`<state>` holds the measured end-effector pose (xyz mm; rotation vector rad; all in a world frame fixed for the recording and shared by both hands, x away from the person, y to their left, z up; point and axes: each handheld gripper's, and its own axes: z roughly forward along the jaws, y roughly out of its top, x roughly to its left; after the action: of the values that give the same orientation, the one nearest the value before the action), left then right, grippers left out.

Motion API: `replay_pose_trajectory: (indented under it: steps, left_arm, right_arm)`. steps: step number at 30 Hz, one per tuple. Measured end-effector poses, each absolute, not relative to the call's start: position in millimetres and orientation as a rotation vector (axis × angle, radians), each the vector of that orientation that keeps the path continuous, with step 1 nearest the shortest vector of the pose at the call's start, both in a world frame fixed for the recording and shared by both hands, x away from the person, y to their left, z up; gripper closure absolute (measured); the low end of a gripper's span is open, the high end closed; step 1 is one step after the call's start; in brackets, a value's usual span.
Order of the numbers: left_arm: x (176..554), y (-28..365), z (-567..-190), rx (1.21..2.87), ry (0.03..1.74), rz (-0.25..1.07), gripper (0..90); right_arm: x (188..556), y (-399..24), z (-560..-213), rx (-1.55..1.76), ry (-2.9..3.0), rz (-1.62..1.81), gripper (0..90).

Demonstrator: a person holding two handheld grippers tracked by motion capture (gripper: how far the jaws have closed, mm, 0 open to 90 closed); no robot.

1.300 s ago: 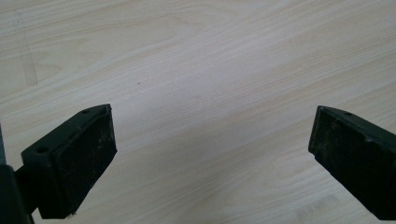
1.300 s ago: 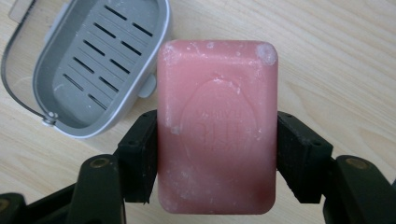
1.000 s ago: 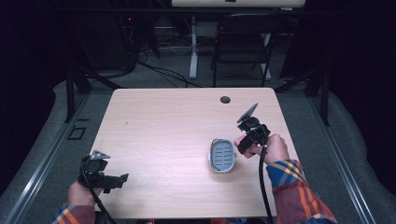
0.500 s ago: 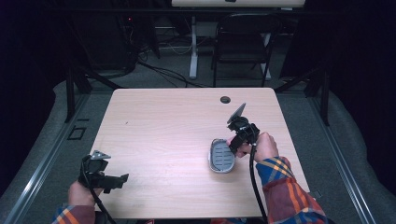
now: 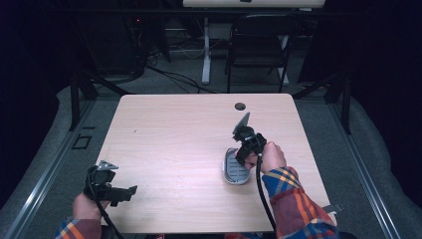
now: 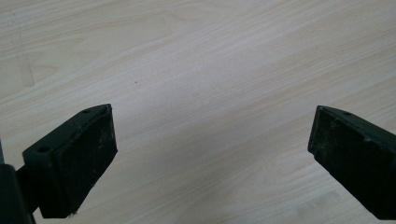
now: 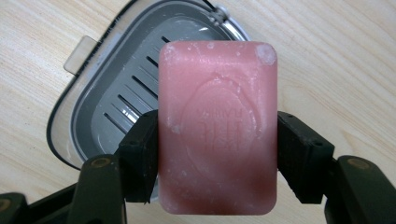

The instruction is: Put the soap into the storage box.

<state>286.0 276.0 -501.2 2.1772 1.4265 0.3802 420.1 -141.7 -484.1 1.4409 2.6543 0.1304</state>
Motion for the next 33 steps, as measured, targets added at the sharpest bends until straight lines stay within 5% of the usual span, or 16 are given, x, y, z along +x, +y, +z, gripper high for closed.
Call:
replay_pose_trajectory:
  steps: [18, 23, 33]
  left_arm:
    - [286, 275, -502, 2.187, 1.416, 0.386, 0.9]
    - [286, 275, -502, 2.186, 1.418, 0.386, 0.9]
    - [287, 275, -502, 2.189, 1.415, 0.384, 0.9]
  right_arm:
    - [417, -128, -491, 1.504, 2.67, 0.193, 36.2]
    - [413, -133, -484, 1.505, 2.711, 0.24, 47.8]
    - [408, -135, -474, 1.426, 2.747, 0.265, 49.3]
